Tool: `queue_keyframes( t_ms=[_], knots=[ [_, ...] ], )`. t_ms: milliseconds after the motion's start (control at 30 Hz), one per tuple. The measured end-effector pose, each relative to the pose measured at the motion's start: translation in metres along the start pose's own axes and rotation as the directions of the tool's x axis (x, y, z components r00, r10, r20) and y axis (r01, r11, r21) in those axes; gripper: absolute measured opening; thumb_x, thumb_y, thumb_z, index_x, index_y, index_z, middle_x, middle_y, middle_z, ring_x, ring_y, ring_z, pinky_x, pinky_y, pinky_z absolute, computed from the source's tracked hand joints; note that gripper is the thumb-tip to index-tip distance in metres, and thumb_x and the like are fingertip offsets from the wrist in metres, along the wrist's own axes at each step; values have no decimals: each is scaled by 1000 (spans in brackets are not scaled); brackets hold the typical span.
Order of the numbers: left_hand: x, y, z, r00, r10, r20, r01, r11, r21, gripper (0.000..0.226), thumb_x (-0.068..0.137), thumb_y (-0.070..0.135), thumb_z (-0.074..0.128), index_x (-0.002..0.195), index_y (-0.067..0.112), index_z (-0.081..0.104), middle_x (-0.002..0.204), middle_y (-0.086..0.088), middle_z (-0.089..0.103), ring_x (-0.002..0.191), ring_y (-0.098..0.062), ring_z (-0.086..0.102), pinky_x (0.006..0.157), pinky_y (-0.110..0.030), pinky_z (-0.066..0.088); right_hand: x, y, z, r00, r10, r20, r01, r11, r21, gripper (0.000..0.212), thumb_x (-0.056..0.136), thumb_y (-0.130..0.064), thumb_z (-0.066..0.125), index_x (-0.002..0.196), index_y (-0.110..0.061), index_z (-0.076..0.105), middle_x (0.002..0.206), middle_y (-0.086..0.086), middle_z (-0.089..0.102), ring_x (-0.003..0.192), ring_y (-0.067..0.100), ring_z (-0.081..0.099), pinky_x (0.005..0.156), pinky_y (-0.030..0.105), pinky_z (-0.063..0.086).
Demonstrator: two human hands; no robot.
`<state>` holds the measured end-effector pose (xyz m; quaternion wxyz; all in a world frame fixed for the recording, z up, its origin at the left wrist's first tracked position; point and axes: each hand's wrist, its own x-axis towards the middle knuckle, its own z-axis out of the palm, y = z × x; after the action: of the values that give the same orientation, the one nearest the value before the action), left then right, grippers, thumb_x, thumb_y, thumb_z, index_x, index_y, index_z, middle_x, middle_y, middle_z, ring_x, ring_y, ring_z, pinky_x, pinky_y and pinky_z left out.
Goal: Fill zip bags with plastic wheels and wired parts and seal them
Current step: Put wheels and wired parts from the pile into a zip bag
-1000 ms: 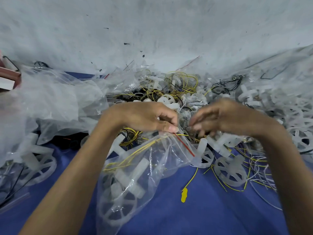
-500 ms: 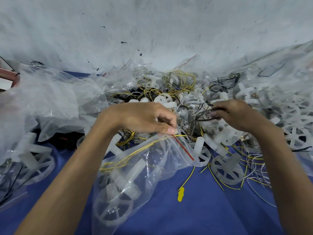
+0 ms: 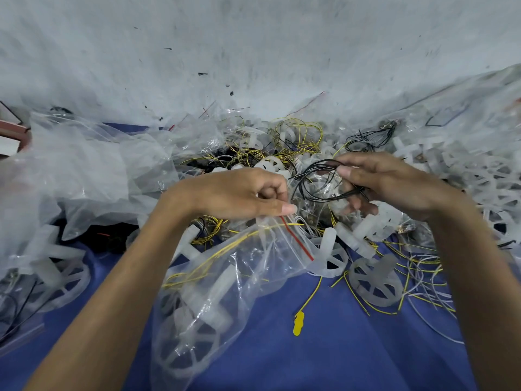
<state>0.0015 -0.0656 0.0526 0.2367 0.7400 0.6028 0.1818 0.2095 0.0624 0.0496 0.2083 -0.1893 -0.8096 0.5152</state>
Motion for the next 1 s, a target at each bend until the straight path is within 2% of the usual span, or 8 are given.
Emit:
queue_keyframes(
  t_ms=[100,200,300,467,633,833,933,1000],
  knots=[
    [-2,4,0,999,-41,-14,41,999,-12,42,80,62,45,95,25,56,76,6,63,70,-11,58,71,-26,48,0,-6,8,997,-50,57,50,999,6,23,84,-28,49,78,-32,71,53,-2,47,57,30,46,41,11,41],
    [-3,6,-2,999,-38,-30,36,998,-47,66,84,72,28,84,12,57,70,8,59,72,-12,57,78,-34,45,0,-10,13,995,-34,94,36,999,-13,40,93,-21,43,68,-38,69,47,-6,41,59,30,42,43,9,41],
    [-2,5,-4,998,-15,-61,8,992,-128,64,84,60,30,79,3,59,64,13,55,65,0,51,75,-24,37,-2,-15,16,995,-14,104,19,998,-52,50,97,-17,40,62,-39,67,49,-5,36,50,19,35,50,15,46],
    [-4,5,-5,998,-10,-55,0,983,-184,43,82,49,55,99,10,54,87,1,52,70,7,52,69,1,39,-5,-18,14,997,15,82,-7,996,-88,42,95,-20,45,58,-30,63,47,-9,41,40,6,39,56,25,52],
    [-2,9,1,996,-26,-91,13,990,-143,42,78,59,41,76,21,59,73,23,58,62,8,52,59,-4,40,-5,-18,12,998,-10,69,19,991,-134,20,84,-31,51,95,-27,68,48,-2,44,45,11,56,46,17,39],
    [0,6,2,998,-41,-51,38,998,-59,30,94,35,49,70,21,59,63,9,58,62,-14,52,63,-34,43,-1,-14,8,994,-99,45,104,986,-133,32,83,-34,53,112,-36,66,60,11,43,47,11,57,43,19,37],
    [-1,6,3,999,-35,-39,33,997,-65,36,96,31,48,61,24,53,55,10,53,56,-18,42,56,-31,34,-1,-10,6,994,-86,66,94,985,-142,33,84,-35,53,114,-38,65,60,10,42,48,11,56,55,34,39],
    [-2,6,3,998,-45,-40,43,998,-44,38,96,31,48,59,23,52,55,8,51,55,-17,40,56,-30,32,-1,-8,5,994,-78,77,89,984,-154,34,85,-34,53,117,-37,63,58,6,41,49,11,56,54,34,38]
  ],
)
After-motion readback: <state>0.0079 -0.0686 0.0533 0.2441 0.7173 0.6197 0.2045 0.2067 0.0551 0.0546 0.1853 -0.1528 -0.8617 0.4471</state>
